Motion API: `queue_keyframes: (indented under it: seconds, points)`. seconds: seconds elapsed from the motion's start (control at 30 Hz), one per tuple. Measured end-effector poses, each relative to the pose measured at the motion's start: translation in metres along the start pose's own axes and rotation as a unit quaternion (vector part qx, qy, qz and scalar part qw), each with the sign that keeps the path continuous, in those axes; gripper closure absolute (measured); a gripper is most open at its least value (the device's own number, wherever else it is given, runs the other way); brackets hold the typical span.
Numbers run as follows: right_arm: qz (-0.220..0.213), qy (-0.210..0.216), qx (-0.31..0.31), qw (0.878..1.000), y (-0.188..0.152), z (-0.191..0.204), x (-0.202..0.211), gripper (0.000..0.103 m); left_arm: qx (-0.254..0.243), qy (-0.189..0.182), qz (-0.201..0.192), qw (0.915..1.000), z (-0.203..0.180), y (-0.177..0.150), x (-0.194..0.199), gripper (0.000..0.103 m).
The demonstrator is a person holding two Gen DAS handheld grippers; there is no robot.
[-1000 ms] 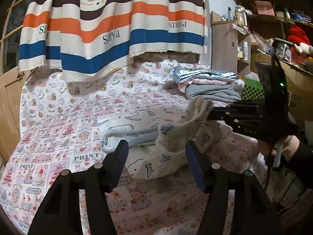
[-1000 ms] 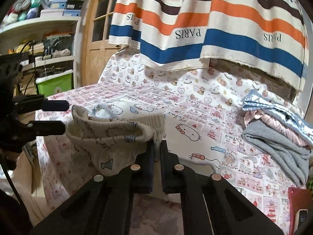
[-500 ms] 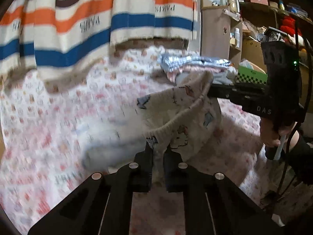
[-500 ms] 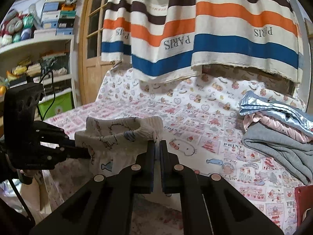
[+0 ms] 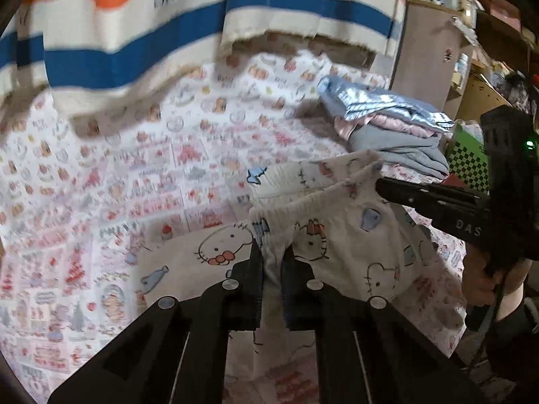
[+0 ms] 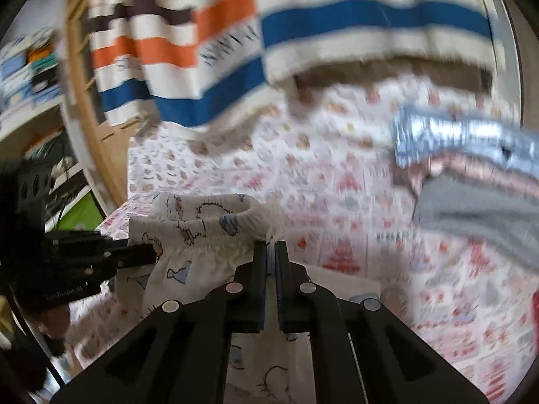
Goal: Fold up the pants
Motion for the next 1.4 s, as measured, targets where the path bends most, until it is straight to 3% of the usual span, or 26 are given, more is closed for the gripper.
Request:
queue_keyframes:
  seconds: [0.1,0.17,0.27,0.4,0.5,0.63,0.7,0.73,0.87,1.03,1.07,1.23,1.3,1.4]
  points:
    - [0.036,-0.011,-0.059,0.998,-0.011,-0.022,-0.018,0.095,0.022,0.027,0.013,0.9993,0.015,-0.004,-0.01,0.079]
    - [0.056,-0.002,-0.099,0.993,-0.021,-0.034,-0.023,0.095,0.024,0.057,-0.011,0.998,0.021,-0.006,0.001,0.065]
    - [0.037,0.002,-0.121,0.992,-0.03,-0.046,-0.004,0.091,0.016,0.067,-0.049,0.9964,0.019,-0.012,0.036,0.063]
    - [-0.016,-0.006,-0.082,0.996,-0.044,-0.046,0.044,0.053,0.015,0.066,-0.053,0.9963,0.014,-0.034,0.068,0.063]
    - [-0.019,-0.007,-0.037,0.999,-0.057,-0.036,0.068,0.054,0.015,0.063,-0.033,0.9974,0.012,-0.053,0.072,0.063]
    - [-0.012,-0.003,0.031,0.999,-0.075,-0.015,0.081,0.075,0.03,0.065,-0.005,0.9974,0.014,-0.078,0.057,0.065]
    - [0.001,-0.005,0.056,0.998,-0.082,-0.007,0.079,0.086,0.045,0.056,0.004,0.9974,0.017,-0.086,0.049,0.074]
    - [0.008,0.0,0.061,0.998,-0.085,-0.003,0.075,0.086,0.05,0.05,0.002,0.9975,0.016,-0.087,0.046,0.075]
    - [0.014,-0.018,0.074,0.997,-0.087,0.0,0.064,0.086,0.038,0.034,-0.009,0.9986,0.008,-0.084,0.042,0.078]
    - [0.022,-0.028,0.055,0.998,-0.083,-0.009,0.055,0.086,0.027,0.059,-0.018,0.9977,0.009,-0.076,0.036,0.078]
    - [0.022,-0.028,0.055,0.998,-0.082,-0.01,0.054,0.086,0.03,0.062,-0.019,0.9974,0.011,-0.075,0.035,0.074]
    - [0.02,-0.036,0.056,0.998,-0.079,-0.012,0.054,0.086,0.034,0.056,-0.012,0.9978,0.009,-0.075,0.024,0.073]
    - [0.024,-0.029,0.05,0.998,-0.079,-0.012,0.053,0.084,0.029,0.059,-0.014,0.9977,0.007,-0.075,0.023,0.091]
    - [0.027,-0.042,0.057,0.997,-0.079,-0.012,0.052,0.071,0.032,0.067,-0.02,0.9971,0.007,-0.074,0.026,0.097]
Point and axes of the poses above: each gripper's, at about its wrist camera, not at the fingertips, and x roughly against the way its jaws point, z to its left, y to its top, the point moved 7 cm from there along -x, roughly the way its jaws point, and after that the axes turned 3 degrees about -y, right-handed, at the moved point
